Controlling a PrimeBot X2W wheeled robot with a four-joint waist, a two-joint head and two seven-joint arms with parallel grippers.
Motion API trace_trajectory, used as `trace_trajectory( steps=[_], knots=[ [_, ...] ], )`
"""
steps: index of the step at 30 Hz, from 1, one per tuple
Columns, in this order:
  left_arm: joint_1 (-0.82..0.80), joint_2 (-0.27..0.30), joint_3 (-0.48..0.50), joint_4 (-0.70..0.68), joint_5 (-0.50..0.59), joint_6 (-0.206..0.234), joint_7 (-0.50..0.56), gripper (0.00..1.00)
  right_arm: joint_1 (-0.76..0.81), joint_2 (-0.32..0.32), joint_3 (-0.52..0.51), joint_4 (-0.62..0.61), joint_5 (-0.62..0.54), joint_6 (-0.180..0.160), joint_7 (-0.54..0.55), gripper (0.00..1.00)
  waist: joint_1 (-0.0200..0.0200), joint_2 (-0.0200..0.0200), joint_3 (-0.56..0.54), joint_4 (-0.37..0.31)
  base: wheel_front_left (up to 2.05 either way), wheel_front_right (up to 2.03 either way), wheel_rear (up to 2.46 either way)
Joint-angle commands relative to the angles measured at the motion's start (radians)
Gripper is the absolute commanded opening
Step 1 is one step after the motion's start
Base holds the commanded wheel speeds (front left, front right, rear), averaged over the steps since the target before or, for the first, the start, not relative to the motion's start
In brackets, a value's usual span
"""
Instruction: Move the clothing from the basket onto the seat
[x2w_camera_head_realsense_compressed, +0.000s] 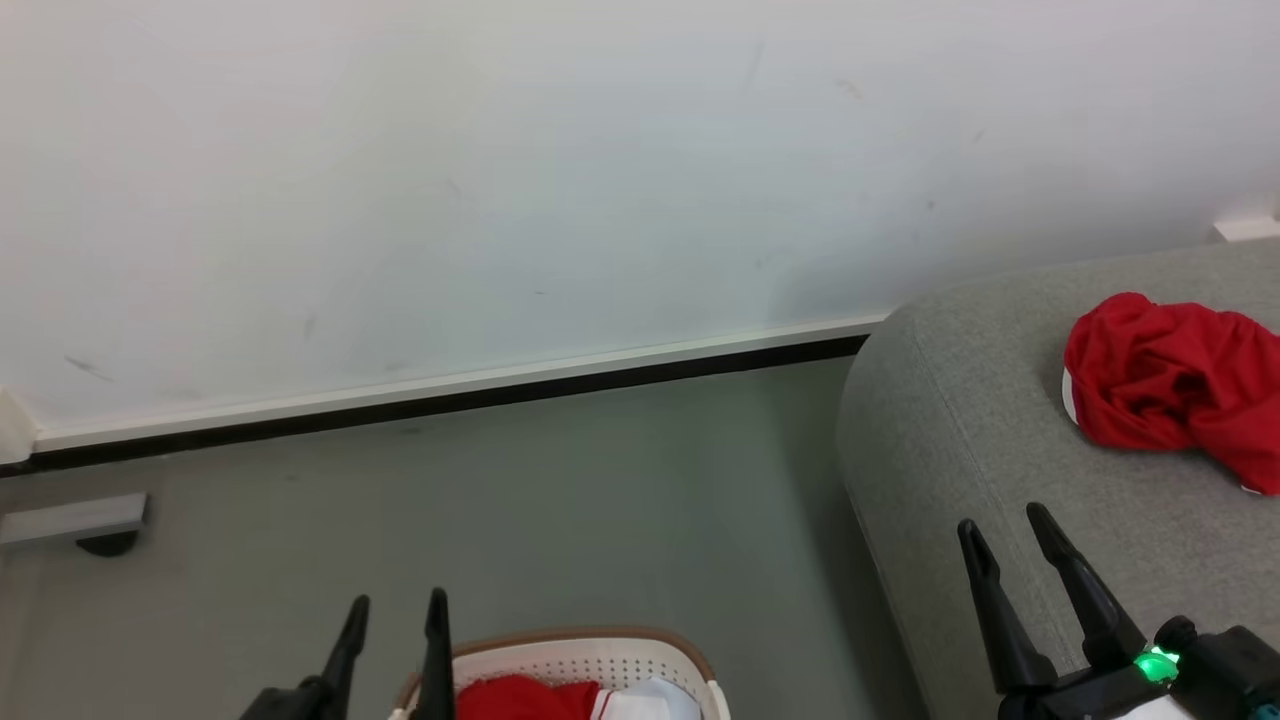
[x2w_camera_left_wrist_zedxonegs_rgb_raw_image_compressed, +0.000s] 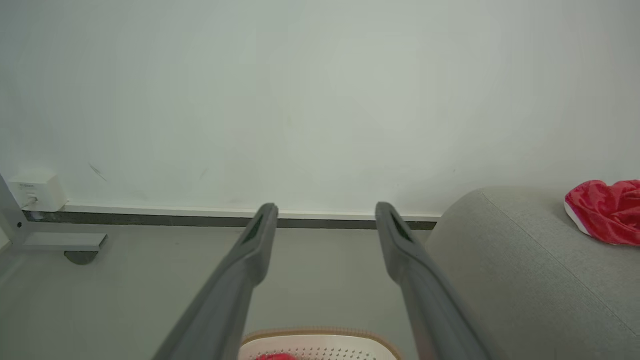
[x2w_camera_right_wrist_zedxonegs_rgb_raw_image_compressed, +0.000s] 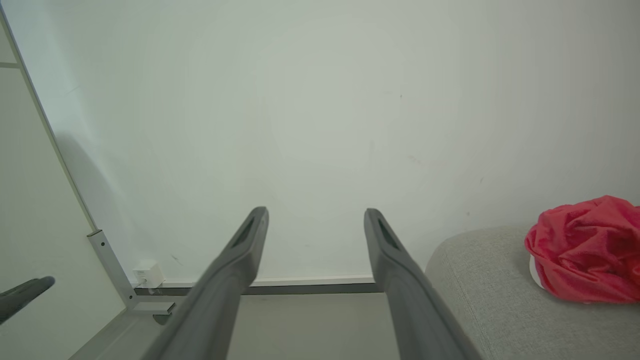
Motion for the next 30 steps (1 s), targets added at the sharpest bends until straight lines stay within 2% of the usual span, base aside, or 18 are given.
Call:
trace_trajectory(
  steps=[1, 5, 11, 18, 30],
  knots=[
    [-0.017, 0.000, -0.006, 0.018, 0.021, -0.006, 0.000, 1.00, -0.018, -0.010, -0.001, -0.006, 0.007, -0.002, -0.003, 1.00, 0.0000, -0.0001, 0.012, -0.011, 0.00, 0.00, 0.00],
    [-0.051, 0.000, -0.027, 0.097, 0.023, -0.018, 0.004, 1.00, -0.031, -0.019, -0.010, -0.018, 0.014, -0.002, -0.003, 1.00, 0.0000, -0.0001, 0.037, -0.027, 0.00, 0.00, 0.00],
    [-0.154, 0.008, -0.059, 0.238, 0.035, -0.033, 0.042, 1.00, -0.084, -0.032, -0.048, -0.063, 0.033, -0.002, -0.003, 1.00, 0.0000, -0.0001, 0.136, -0.065, 0.00, 0.00, 0.00],
    [-0.301, 0.027, -0.085, 0.443, 0.062, -0.046, 0.083, 1.00, -0.174, -0.044, -0.091, -0.121, 0.066, -0.002, -0.003, 1.00, 0.0000, -0.0001, 0.287, -0.133, 0.00, 0.00, 0.00],
    [-0.590, 0.060, -0.154, 0.818, 0.131, -0.059, 0.154, 1.00, -0.328, -0.025, -0.152, -0.205, 0.126, -0.002, -0.003, 1.00, 0.0000, -0.0001, 0.570, -0.238, 0.00, 0.00, 0.00]
  ],
)
